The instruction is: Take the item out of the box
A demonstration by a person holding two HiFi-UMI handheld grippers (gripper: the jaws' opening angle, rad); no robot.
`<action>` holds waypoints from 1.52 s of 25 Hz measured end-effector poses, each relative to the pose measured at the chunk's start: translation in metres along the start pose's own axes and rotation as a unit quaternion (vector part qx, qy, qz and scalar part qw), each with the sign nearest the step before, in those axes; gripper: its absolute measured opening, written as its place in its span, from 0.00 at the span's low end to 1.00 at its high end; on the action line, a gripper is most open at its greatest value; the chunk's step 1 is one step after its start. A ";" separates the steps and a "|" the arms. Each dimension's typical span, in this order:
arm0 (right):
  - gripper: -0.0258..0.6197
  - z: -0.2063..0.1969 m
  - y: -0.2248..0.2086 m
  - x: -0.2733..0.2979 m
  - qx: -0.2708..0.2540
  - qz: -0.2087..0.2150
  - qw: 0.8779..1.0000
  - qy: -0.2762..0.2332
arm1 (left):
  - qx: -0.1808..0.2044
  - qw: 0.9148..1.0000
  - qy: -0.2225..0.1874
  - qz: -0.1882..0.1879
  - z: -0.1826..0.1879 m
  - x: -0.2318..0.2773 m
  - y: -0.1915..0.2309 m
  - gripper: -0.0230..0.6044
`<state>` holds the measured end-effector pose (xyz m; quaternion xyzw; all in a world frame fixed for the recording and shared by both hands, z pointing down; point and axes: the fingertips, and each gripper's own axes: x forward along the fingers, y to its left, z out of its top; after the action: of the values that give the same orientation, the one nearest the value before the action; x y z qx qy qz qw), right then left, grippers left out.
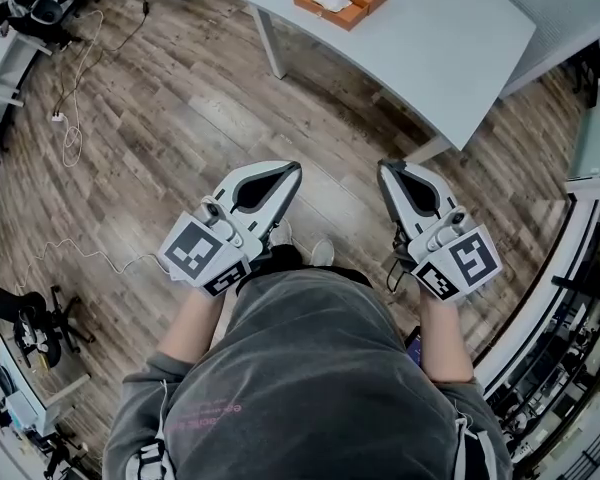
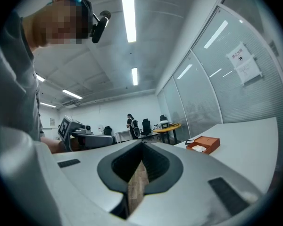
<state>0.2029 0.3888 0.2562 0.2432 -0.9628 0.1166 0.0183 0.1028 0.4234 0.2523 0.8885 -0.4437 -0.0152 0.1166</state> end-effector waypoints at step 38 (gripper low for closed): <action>0.04 0.005 -0.075 0.229 0.026 -0.059 0.998 0.026 | -0.030 0.999 0.010 -0.041 0.022 0.038 0.249 0.06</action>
<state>0.0368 0.2175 0.2884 0.2966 -0.9427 0.1466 0.0436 -0.0725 0.2448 0.2888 0.9023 -0.4047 -0.0240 0.1467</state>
